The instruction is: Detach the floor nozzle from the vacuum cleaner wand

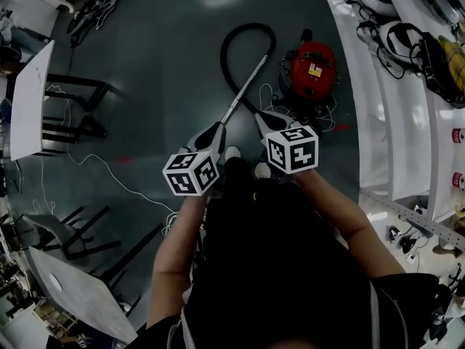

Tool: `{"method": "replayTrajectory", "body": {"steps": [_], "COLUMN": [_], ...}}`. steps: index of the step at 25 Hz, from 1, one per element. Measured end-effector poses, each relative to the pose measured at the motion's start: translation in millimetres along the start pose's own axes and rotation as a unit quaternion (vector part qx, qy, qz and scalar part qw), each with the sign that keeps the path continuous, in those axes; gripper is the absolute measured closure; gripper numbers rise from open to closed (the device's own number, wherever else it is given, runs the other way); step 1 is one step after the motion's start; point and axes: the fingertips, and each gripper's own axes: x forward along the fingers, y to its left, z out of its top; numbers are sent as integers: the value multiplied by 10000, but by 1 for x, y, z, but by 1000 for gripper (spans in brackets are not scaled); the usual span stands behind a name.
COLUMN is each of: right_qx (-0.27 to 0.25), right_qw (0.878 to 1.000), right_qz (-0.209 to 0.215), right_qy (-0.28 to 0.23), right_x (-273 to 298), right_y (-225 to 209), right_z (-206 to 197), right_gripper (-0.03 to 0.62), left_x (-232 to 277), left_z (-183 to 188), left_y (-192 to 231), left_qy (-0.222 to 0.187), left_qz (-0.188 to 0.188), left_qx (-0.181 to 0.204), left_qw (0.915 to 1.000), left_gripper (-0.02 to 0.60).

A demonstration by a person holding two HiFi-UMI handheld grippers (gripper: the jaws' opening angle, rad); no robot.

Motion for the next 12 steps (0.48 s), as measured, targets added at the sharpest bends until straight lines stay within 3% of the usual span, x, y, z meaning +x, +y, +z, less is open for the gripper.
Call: {"method": "replayTrajectory", "body": {"steps": [12], "right_qx": [104], "right_qw": [9992], "right_qz": [-396], "right_qy": [-4], "right_x": [59], "right_y": [20], "right_z": [37], "right_gripper": [599], "left_x": [25], "left_z": [50], "left_y": [63], "left_qy": [168], "left_qz": [-384], "left_qx": [98], "left_qw": [9991], "left_gripper": [572]}}
